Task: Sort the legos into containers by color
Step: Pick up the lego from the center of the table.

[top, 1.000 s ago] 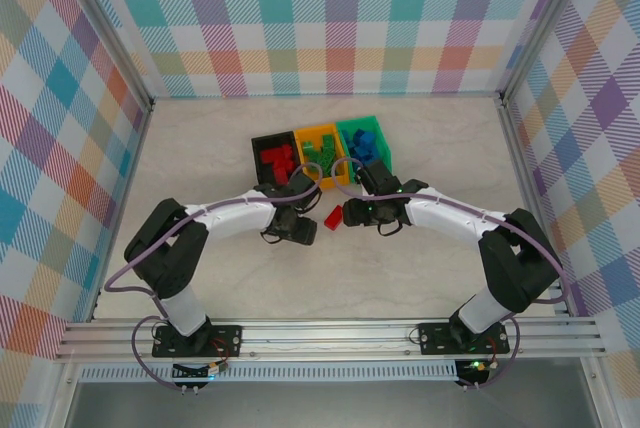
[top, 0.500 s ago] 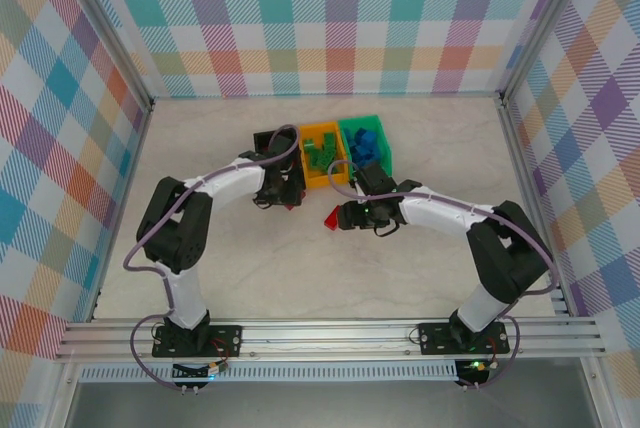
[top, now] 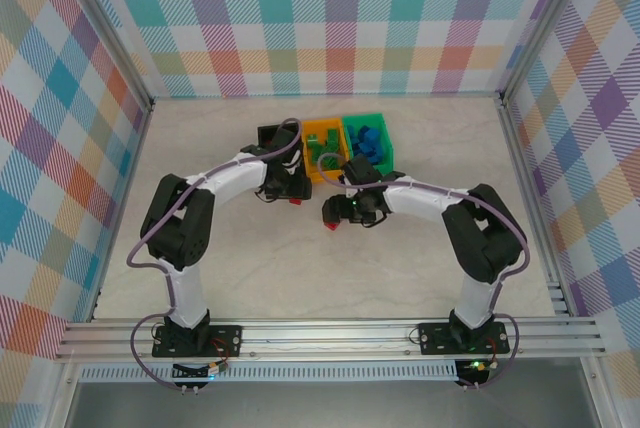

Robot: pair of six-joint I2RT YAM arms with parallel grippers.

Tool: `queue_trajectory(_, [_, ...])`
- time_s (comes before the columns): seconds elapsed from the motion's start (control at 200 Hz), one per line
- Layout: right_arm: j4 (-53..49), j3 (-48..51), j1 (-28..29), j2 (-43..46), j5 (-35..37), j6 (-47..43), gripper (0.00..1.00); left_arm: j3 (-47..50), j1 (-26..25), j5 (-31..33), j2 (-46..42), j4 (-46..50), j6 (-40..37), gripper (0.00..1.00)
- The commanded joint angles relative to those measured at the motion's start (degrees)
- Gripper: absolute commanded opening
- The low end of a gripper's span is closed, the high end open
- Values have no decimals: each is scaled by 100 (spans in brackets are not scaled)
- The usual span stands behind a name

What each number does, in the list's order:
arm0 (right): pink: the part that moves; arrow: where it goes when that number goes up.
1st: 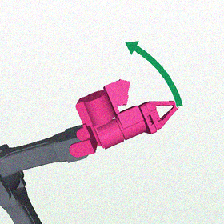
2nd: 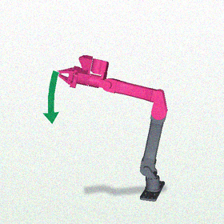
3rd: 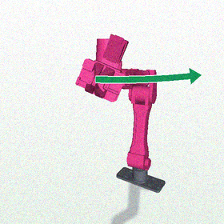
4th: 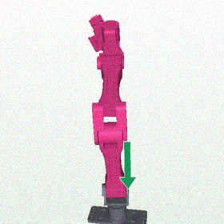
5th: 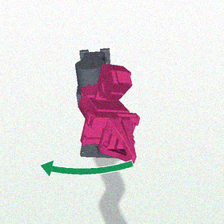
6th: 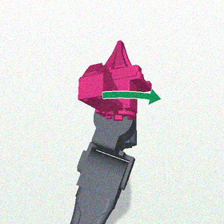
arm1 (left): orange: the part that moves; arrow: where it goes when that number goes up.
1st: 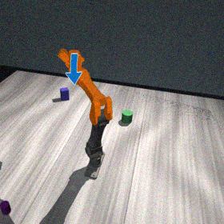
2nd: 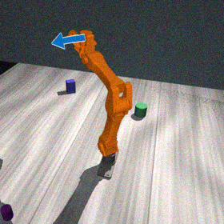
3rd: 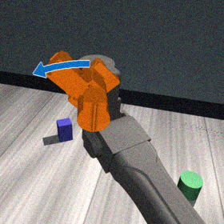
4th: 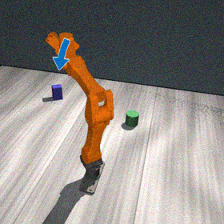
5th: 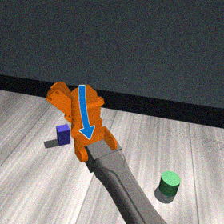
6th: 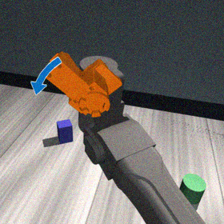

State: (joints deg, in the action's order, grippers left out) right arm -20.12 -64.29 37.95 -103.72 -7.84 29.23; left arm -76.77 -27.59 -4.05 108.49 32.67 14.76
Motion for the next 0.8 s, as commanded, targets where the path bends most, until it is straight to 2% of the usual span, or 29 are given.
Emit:
queue_trajectory(0.0, [-76,-363,48,-358,3,136,75,192,26,-133,-347,-94,26,65])
queue_trajectory(0.215, [-440,-686,106,-742,542,44,65,426,26,-65,-541,-226,97,65])
queue_trajectory(0.295, [-593,-749,107,-828,784,-77,57,399,26,-49,-496,-201,73,66])
queue_trajectory(0.395, [-720,-754,107,-848,995,-219,37,294,26,-102,-346,-162,31,66])
queue_trajectory(0.48, [-720,-652,106,-737,1056,-278,29,156,28,-138,-183,-139,-7,66])
queue_trajectory(0.56, [-710,-543,98,-573,1035,-322,26,22,27,-156,-24,-89,-47,66])
queue_trajectory(0.795, [-718,-248,102,-3,957,-414,27,-405,-13,-258,433,83,-167,65])
